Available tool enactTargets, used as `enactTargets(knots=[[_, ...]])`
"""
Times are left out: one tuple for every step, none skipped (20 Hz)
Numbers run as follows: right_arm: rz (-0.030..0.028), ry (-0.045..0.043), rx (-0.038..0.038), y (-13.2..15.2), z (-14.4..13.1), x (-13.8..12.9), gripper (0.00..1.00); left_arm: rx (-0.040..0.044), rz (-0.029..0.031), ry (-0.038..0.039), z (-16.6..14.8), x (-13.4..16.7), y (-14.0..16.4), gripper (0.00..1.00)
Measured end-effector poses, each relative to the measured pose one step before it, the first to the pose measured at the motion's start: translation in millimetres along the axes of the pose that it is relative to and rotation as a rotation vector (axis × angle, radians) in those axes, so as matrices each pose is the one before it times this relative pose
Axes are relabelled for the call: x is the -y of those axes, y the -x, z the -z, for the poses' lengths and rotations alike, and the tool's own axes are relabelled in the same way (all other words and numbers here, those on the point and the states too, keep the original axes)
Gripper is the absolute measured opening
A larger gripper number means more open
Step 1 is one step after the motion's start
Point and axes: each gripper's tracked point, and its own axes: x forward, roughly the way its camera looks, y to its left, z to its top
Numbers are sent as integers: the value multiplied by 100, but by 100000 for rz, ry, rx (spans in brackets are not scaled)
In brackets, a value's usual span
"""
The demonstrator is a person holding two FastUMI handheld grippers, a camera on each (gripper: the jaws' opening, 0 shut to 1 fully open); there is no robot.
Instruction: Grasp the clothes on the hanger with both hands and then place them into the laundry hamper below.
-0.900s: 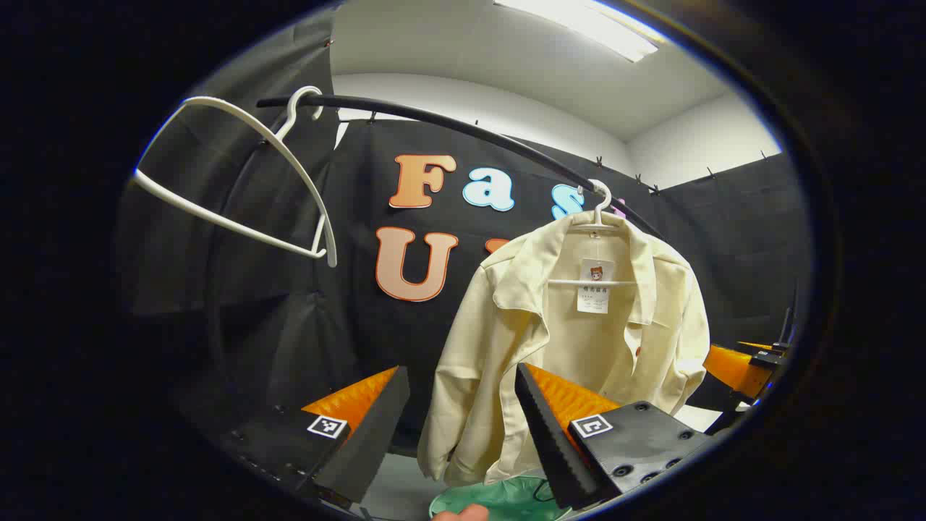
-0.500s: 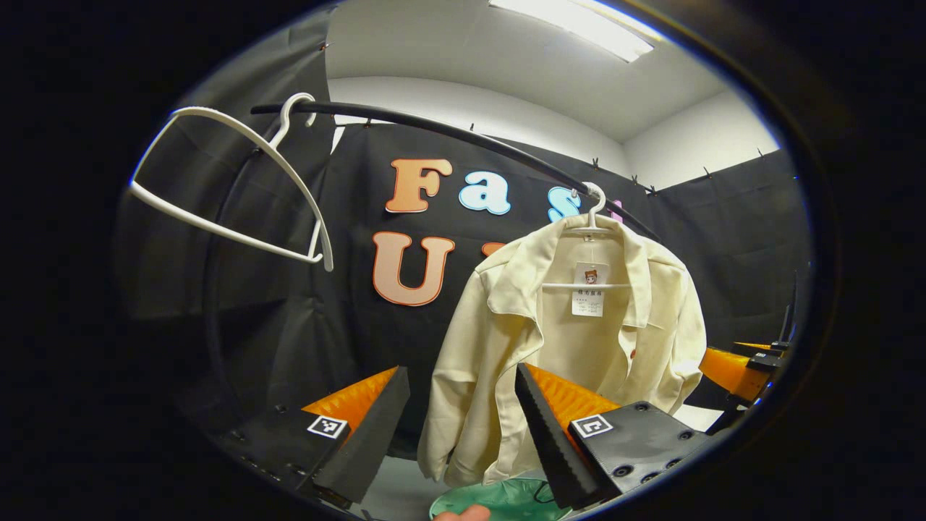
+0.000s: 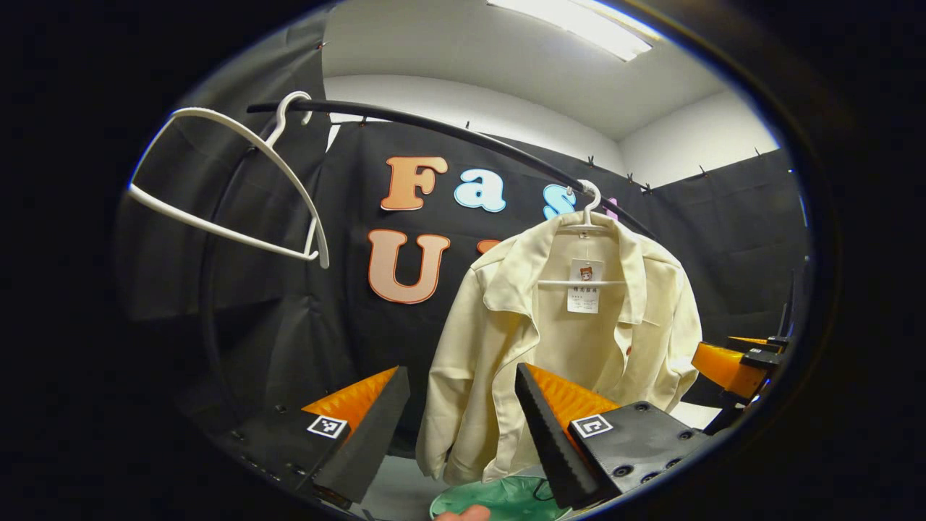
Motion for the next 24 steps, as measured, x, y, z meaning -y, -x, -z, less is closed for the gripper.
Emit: enactTargets(knots=[[-790,-99,-397,-618,-21,-582,94,372,-279,-129,-124,-71,-10,97],[125,499,-754,-837,183,-319,94,124,-119,79,-68,-29,-25,97],[-200,363,55,-898,-30,-390,94,131,10,259,-68,37,104,96],[-431,348,178,-984,23,-563,95,238,-93,275,-98,3,-54,96],[-1124,375,310,-1072,94,-751,94,316,-117,-28,-126,-125,123,96],[-850,739,-311,-1277,279,-664,94,97,-190,-542,-50,-97,229,96],[-629,1070,-1949,-1424,682,-561,94,-565,-1033,-1083,82,-342,264,93],[-509,651,-1300,-1145,650,-408,94,-539,-1193,-1038,93,-395,285,95],[-447,-20,-552,-1422,432,-452,94,-354,-511,-496,5,-170,324,97],[114,440,-704,-1623,559,-292,94,-136,-424,-109,19,-80,279,97],[1822,1305,-1459,-1460,757,200,94,67,-442,-147,-9,-180,360,93],[2822,861,-1636,-1342,667,463,95,118,-687,-588,-5,-299,353,97],[3058,-31,-1710,-1137,621,594,95,165,-1155,-1122,-38,-387,364,92],[3118,-761,-1045,-864,347,719,95,494,-1485,-1299,-153,-532,380,97],[2995,-643,-578,-818,233,698,95,464,-1229,-987,-90,-368,345,97],[2959,-225,47,-435,-40,850,95,116,-784,-407,-11,-307,119,93],[2323,395,363,-427,-25,739,95,-278,-512,188,161,-335,233,97],[1667,572,445,-313,-115,634,94,-647,-390,458,168,-209,-16,96],[995,773,342,-248,-63,415,92,-709,-227,337,218,-240,-226,96],[463,857,12,-99,-199,371,91,-634,-235,166,193,-227,-74,96],[335,489,237,127,-188,356,86,-327,-61,237,126,-144,-46,96],[-342,689,266,-42,-139,123,83,-225,258,133,38,-49,-91,96],[269,844,589,25,-175,364,76,-180,486,157,111,88,-140,96],[76,827,740,59,-250,483,72,-195,859,208,120,133,-219,96]])
